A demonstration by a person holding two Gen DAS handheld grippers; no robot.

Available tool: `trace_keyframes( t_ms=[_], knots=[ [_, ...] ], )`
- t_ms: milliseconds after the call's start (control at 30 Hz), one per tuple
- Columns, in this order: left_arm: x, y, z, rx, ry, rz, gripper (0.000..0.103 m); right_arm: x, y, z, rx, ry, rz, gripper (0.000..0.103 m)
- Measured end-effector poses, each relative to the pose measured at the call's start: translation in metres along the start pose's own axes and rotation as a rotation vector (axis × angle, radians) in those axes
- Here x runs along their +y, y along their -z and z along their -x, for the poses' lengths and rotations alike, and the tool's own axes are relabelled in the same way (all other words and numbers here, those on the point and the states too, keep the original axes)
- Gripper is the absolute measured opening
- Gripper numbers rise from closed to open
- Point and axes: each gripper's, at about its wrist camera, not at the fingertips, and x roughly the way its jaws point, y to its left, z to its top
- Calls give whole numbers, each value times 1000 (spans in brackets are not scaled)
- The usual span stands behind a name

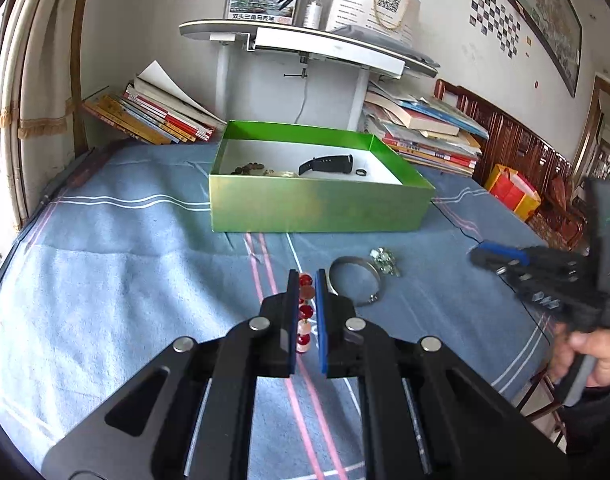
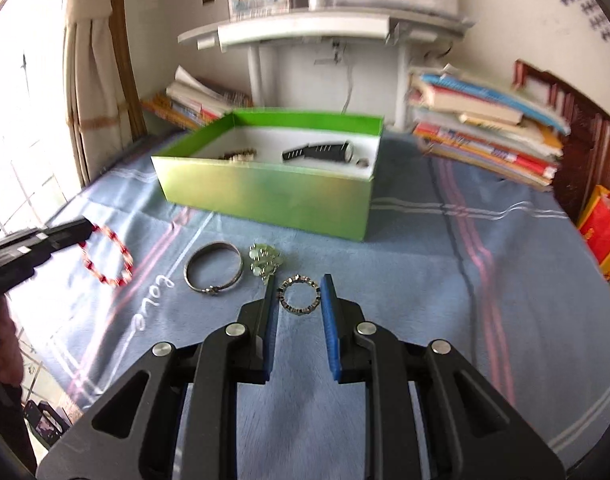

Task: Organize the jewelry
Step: 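Lift the red bead bracelet with the left tool while the right tool grasps the silver stone ring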

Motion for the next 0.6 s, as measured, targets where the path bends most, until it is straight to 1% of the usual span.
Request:
trace_keyframes(
  t_ms=[67, 267, 600],
  knots=[
    [-3, 1, 4, -2, 0, -1, 8, -1, 1, 16, -32, 1, -6, 21],
    [-8, 4, 17, -12, -18, -7, 8, 2, 5, 39, -73, -16, -11, 21],
    [-14, 7, 26, -9, -22, -22, 8, 3, 8, 49, -91, -35, -19, 21]
  ],
)
